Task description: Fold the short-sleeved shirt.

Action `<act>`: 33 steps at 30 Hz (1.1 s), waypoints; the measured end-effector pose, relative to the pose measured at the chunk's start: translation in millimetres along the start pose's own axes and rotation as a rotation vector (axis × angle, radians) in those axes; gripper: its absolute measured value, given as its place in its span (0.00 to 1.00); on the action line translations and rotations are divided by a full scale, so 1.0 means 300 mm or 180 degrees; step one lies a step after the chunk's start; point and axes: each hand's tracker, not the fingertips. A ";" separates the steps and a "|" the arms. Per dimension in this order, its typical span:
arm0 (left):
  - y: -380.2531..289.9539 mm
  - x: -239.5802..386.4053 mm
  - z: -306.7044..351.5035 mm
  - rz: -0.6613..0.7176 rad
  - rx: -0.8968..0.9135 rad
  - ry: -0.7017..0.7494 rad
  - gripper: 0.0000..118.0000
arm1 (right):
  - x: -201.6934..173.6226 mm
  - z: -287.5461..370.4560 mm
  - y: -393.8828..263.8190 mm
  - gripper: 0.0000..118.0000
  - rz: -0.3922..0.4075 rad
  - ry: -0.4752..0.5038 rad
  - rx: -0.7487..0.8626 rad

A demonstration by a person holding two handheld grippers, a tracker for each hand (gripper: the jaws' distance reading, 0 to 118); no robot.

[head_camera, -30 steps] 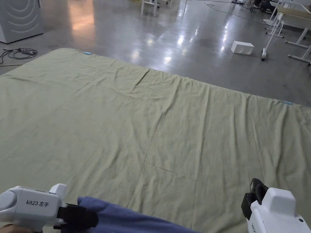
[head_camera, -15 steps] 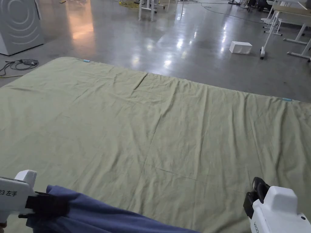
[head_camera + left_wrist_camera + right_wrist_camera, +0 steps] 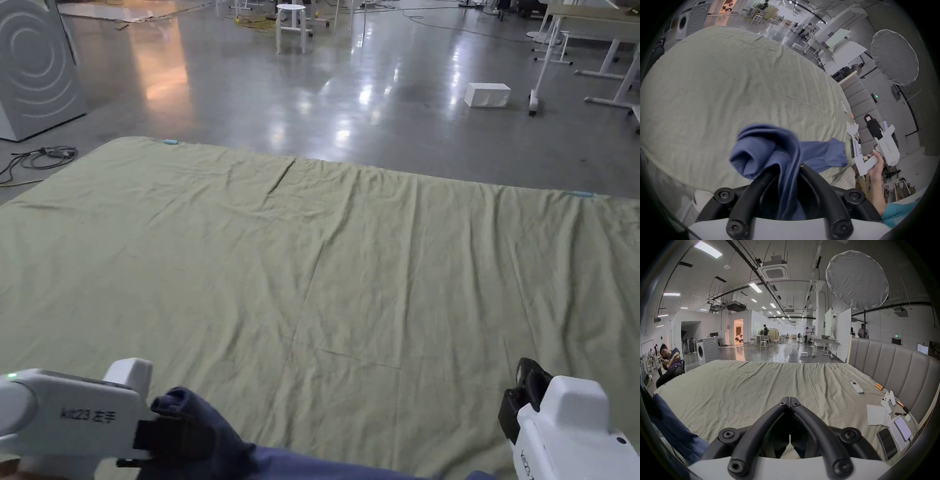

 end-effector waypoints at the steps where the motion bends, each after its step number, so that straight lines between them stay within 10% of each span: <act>1: -0.004 0.029 -0.029 0.0019 -0.0025 -0.0031 0.08 | 0.006 0.002 -0.003 0.00 -0.0013 -0.0004 -0.0003; 23: -0.185 0.327 -0.679 -0.0119 -0.0779 0.0478 0.08 | 0.135 0.054 -0.057 0.00 -0.0072 -0.0237 -0.0143; 28: -0.174 0.312 -0.648 0.0126 -0.0683 0.0217 0.48 | 0.140 0.053 -0.065 0.00 -0.0081 -0.0247 -0.0175; 33: -0.131 0.298 -0.529 -0.0015 -0.0481 0.0163 0.52 | 0.139 0.054 -0.066 0.00 -0.0080 -0.0235 -0.0180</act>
